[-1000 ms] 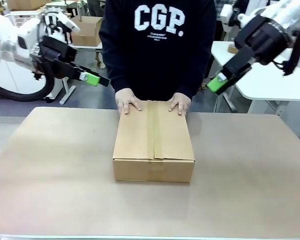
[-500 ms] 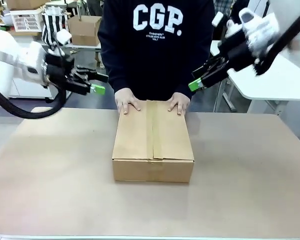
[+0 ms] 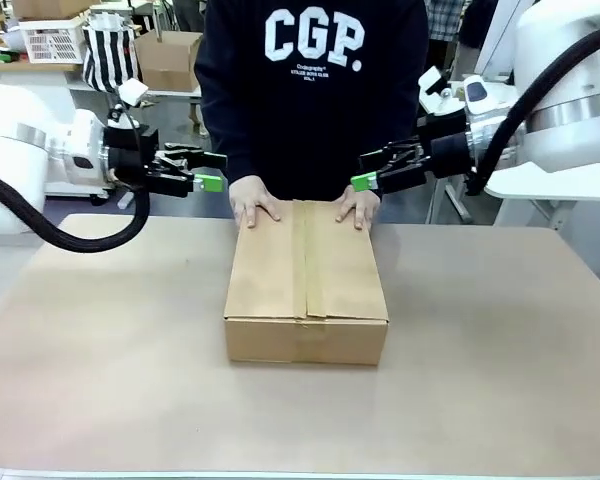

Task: Pack the gift set into the box.
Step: Press and hold the closed box until the human finishes sealing it.

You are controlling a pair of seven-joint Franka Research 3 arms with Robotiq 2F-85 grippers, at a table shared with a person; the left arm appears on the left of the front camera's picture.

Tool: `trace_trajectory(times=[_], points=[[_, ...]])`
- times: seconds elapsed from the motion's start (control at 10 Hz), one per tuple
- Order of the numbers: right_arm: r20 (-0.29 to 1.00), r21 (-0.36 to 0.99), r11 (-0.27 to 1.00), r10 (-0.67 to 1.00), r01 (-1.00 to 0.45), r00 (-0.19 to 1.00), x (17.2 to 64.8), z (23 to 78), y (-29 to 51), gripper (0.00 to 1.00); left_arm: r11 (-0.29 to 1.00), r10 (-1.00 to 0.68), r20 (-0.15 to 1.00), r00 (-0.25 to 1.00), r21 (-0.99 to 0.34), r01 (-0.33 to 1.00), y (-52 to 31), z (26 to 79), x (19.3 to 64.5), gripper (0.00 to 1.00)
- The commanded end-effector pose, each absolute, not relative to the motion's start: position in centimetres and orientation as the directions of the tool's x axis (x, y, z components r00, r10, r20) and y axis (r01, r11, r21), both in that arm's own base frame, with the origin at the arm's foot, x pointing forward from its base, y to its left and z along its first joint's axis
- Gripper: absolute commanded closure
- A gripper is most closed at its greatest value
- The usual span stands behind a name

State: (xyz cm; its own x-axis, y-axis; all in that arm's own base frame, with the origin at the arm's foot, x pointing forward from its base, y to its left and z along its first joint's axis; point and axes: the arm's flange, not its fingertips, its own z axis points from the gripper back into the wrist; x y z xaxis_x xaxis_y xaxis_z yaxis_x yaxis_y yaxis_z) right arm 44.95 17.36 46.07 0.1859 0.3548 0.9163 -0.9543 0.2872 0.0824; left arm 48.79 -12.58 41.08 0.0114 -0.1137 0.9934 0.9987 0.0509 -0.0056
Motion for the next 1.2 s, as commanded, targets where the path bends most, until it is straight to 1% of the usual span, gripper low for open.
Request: trace_trajectory(times=[0.0, 0.1, 0.2, 0.4, 0.5, 0.6, 0.7, 0.8, 1.1], points=[[0.914, 0.111, 0.28, 0.348, -0.954, 0.208, 45.0, 45.0, 17.5, 0.0, 0.04, -0.102, 0.994, 0.023, -0.019, 0.999, -12.9, 40.8, 48.7, 0.0], [0.941, 0.034, 0.117, 0.331, -0.993, 0.071, 45.3, 43.4, 18.6, 0.0, 0.11, -0.255, 0.956, -0.144, 0.177, 0.978, -14.7, 39.7, 48.6, 0.0], [0.949, 0.006, 0.067, 0.313, -0.998, 0.027, 45.4, 40.6, 18.6, 0.0, 0.1, -0.238, 0.96, -0.147, 0.174, 0.98, -15.6, 38.1, 48.6, 0.0], [0.952, 0.064, 0.003, 0.3, -0.998, 0.062, 44.8, 36.6, 18.5, 0.0, 0.122, -0.324, 0.927, -0.189, 0.239, 0.963, -16.0, 36.0, 48.6, 0.0], [0.938, 0.083, 0.014, 0.336, -0.996, 0.083, 44.3, 34.8, 18.5, 0.0, 0.127, -0.316, 0.933, -0.172, 0.221, 0.967, -16.0, 35.3, 48.5, 0.0], [0.921, 0.085, 0.059, 0.376, -0.995, 0.101, 43.9, 33.2, 18.5, 0.0, 0.113, -0.296, 0.945, -0.137, 0.177, 0.978, -16.4, 34.7, 48.1, 0.0], [0.921, 0.067, 0.086, 0.377, -0.994, 0.095, 43.8, 32.4, 18.7, 0.0, 0.099, -0.273, 0.955, -0.112, 0.144, 0.985, -17.0, 34.0, 47.5, 0.0], [0.908, 0.067, 0.112, 0.405, -0.991, 0.107, 44.0, 31.8, 19.0, 0.0, 0.085, -0.257, 0.962, -0.089, 0.115, 0.99, -17.5, 32.8, 47.1, 0.0], [0.89, 0.07, 0.131, 0.44, -0.989, 0.121, 44.5, 31.4, 19.7, 0.0, 0.046, -0.299, 0.953, -0.042, 0.058, 0.997, -19.0, 29.6, 45.8, 0.0]])
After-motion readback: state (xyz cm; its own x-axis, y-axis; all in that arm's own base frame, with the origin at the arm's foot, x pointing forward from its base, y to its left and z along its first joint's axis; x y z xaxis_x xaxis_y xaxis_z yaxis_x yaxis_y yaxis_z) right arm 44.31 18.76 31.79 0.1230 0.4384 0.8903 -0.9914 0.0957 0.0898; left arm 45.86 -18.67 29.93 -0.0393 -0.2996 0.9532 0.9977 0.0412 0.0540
